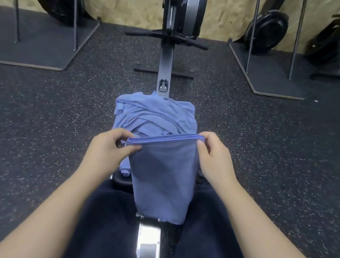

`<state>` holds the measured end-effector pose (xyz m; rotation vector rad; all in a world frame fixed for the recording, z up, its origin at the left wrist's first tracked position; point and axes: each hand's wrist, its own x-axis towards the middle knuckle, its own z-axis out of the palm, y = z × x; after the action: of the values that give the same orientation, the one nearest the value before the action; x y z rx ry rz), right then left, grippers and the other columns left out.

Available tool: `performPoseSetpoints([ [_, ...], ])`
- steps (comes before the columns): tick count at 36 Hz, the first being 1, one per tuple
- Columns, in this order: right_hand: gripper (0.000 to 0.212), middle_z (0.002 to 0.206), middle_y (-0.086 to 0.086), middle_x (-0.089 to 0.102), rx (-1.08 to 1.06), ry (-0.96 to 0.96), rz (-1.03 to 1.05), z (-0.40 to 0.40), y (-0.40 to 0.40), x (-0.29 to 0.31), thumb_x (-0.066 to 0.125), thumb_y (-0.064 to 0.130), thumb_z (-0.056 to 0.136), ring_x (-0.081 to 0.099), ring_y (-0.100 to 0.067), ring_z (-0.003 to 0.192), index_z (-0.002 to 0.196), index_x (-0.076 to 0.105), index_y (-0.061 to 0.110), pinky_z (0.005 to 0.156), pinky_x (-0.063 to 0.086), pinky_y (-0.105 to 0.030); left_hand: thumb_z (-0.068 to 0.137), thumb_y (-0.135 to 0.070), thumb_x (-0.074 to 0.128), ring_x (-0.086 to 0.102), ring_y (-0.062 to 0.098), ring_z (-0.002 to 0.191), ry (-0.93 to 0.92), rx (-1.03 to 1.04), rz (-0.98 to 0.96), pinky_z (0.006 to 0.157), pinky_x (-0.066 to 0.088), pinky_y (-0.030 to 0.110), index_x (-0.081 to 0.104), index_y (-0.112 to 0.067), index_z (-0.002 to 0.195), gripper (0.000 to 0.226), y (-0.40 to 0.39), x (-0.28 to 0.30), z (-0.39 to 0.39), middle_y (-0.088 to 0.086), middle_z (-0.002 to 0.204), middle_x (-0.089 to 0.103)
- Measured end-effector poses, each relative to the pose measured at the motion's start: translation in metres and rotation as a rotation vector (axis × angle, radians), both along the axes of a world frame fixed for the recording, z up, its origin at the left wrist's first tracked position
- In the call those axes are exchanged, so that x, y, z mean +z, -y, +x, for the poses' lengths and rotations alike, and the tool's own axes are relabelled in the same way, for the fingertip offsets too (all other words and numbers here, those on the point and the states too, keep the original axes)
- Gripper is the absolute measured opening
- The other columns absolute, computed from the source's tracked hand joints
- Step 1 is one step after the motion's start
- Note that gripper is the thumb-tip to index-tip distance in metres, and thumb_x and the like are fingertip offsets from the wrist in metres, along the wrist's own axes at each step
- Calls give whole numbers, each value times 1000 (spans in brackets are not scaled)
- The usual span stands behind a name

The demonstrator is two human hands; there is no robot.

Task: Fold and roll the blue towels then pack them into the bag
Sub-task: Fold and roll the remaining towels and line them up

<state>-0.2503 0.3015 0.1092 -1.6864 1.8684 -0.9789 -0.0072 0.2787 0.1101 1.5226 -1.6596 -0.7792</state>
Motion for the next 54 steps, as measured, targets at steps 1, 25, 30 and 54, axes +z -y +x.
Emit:
performPoseSetpoints([
  [1,14,95,1,65,-9,-28,-3,-1,8,-4,48,20,97,56,-18,90,105,59,17,76,38,-30,76,-17,80,37,10,51,-7,4,7,51,31,23,67,-31,73,19,7,-5,-1,15,59,54],
  [25,14,103,2,66,-136,102,111,-5,165,-106,46,24,98,65,-20,96,107,55,20,86,50,-44,95,-5,55,68,9,62,-471,116,267,61,54,22,59,-22,92,17,159,-110,-33,-2,84,64],
  [30,10,91,5,66,-145,122,105,-9,191,-116,47,23,97,68,-14,79,99,56,20,80,53,-45,95,-7,55,66,21,67,-433,110,246,61,52,31,60,-21,92,15,183,-122,-39,-1,81,63],
  [54,18,66,5,61,-151,281,123,-6,194,-121,49,24,97,62,-10,51,83,50,36,61,48,-28,96,-15,56,54,9,48,-377,206,186,51,45,22,63,-16,104,11,191,-131,-48,-2,62,60],
])
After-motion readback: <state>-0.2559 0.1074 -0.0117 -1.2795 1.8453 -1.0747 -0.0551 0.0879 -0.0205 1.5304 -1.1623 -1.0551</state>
